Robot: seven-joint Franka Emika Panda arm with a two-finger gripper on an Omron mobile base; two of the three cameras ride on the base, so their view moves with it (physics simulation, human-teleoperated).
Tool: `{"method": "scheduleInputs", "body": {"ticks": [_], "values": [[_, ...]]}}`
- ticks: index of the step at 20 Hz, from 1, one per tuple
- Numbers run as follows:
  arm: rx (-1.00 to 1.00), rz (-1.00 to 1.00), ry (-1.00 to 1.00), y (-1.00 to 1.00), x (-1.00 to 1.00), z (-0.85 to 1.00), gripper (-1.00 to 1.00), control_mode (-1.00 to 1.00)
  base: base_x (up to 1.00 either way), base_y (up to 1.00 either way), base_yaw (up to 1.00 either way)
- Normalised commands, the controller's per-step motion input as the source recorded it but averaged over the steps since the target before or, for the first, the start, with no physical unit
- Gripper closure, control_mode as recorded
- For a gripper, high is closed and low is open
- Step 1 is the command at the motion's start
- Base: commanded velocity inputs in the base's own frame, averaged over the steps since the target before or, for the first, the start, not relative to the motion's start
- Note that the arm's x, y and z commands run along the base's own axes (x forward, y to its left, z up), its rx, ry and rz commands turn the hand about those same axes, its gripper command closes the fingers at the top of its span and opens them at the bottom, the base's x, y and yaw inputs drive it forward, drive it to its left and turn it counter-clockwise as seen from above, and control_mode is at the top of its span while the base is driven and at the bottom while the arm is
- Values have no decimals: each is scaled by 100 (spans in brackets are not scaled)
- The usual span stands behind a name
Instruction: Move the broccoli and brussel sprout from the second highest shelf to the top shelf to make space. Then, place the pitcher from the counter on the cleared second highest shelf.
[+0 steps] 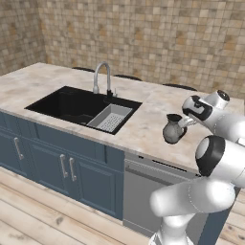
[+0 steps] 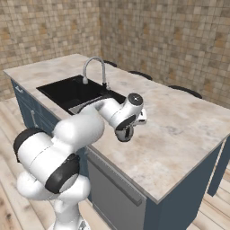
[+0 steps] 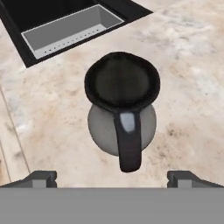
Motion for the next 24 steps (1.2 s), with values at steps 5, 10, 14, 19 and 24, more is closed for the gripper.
{"method": "scheduleInputs", "body": {"ticks": [5,10,14,19,24], "values": [[0,0,0,0,36,-22,-100,-100,0,0,0],[0,0,0,0,35,-21,-100,-100,0,0,0],[0,0,0,0,33,-21,-100,-100,0,0,0],[0,0,0,0,27,-20,-100,-100,0,0,0],[0,1,0,0,15,-25,100,-100,0,0,0]]}}
